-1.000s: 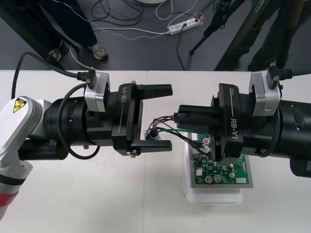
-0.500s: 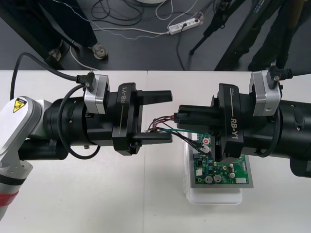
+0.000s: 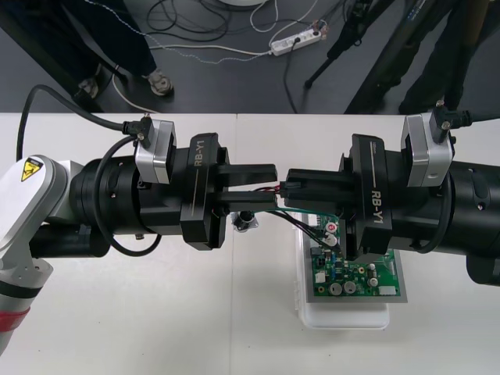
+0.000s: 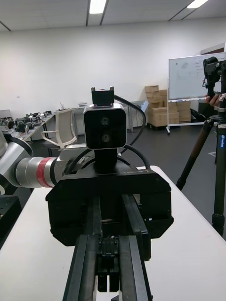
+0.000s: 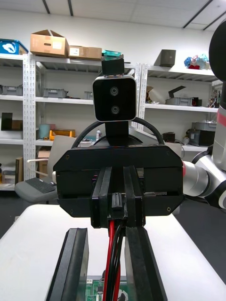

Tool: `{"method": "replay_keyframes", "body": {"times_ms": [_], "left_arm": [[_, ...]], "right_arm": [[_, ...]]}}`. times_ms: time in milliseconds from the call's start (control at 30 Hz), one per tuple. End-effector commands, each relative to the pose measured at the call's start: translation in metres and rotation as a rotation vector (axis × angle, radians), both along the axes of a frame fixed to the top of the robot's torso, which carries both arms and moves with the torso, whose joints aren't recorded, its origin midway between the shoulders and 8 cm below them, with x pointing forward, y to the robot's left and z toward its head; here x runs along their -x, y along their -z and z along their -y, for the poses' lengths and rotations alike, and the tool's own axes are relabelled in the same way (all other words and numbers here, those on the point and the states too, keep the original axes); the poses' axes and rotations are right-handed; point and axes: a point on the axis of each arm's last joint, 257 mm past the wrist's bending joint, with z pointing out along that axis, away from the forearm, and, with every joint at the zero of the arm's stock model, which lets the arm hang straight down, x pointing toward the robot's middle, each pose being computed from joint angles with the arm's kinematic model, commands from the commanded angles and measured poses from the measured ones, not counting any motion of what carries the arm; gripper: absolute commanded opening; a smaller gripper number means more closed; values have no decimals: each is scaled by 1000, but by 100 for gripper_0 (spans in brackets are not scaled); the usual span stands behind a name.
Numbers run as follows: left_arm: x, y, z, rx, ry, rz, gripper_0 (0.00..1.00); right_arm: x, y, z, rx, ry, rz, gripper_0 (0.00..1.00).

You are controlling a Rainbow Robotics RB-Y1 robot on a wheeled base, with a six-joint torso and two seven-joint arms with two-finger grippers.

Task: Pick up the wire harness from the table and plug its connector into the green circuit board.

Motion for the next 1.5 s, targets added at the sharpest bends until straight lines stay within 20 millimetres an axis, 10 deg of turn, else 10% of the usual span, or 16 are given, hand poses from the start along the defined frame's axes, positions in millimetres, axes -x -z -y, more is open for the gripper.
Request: {"method": "replay_keyframes", "body": {"times_ms": [33,400,500,1133,1367,1500], "left_arm": [[10,-18,3,27,35,102,21],[13,-21,4,41,48,98,19],[15,-20,4,41,53,99,0],[17,-21,3,43,64,99,0],[18,-21,3,45,65,102,0],[17,-21,3,47,63,105,0]], "right_arm": [[16,-19,-11,-32,-42,86,0],[16,-19,-11,-30,-41,90,0],[16,-19,-11,-31,-42,89,0],[16,-19,-11,-31,-43,89,0],[16,-19,-11,-30,-41,88,46],[12,-16,-10,-30,-36,73,100]]}}
